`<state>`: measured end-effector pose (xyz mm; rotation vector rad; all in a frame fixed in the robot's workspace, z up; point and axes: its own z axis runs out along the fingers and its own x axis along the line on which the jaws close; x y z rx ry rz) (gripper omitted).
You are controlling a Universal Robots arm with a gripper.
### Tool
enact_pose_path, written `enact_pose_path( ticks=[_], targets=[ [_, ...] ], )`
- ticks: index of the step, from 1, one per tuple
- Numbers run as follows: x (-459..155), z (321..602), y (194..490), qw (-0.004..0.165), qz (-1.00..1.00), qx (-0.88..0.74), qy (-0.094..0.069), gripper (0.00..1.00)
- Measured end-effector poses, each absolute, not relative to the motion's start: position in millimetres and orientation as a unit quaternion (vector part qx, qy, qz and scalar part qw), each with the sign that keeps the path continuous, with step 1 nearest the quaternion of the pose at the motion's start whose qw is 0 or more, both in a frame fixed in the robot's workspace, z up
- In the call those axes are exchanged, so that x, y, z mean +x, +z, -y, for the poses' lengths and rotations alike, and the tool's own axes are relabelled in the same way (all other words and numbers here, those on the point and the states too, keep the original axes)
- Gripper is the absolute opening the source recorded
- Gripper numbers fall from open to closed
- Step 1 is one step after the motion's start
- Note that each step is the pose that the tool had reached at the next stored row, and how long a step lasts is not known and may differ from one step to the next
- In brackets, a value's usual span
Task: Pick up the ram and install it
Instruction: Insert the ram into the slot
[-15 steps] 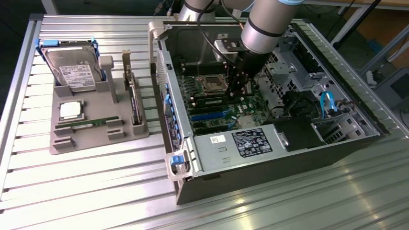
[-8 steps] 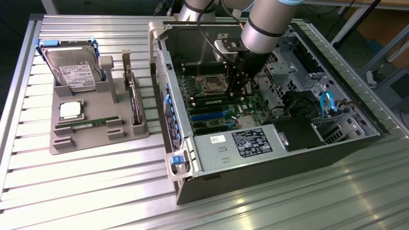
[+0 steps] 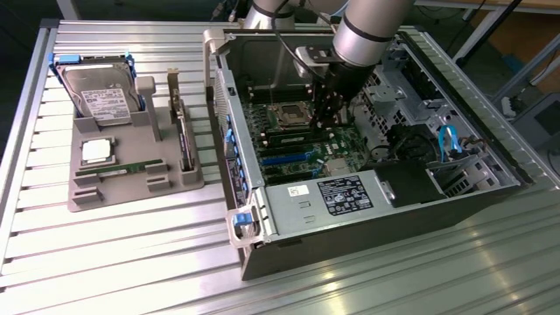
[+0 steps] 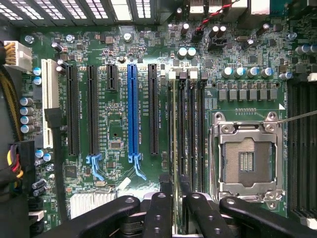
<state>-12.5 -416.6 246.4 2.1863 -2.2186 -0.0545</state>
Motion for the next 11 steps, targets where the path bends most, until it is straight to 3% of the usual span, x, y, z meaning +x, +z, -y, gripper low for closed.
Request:
enact_pose_path(
  ticks=[11],
  targets=[
    [-10.6,416.6,286.5,0.013,0.712,0.702,-0.017,0.19]
  ],
)
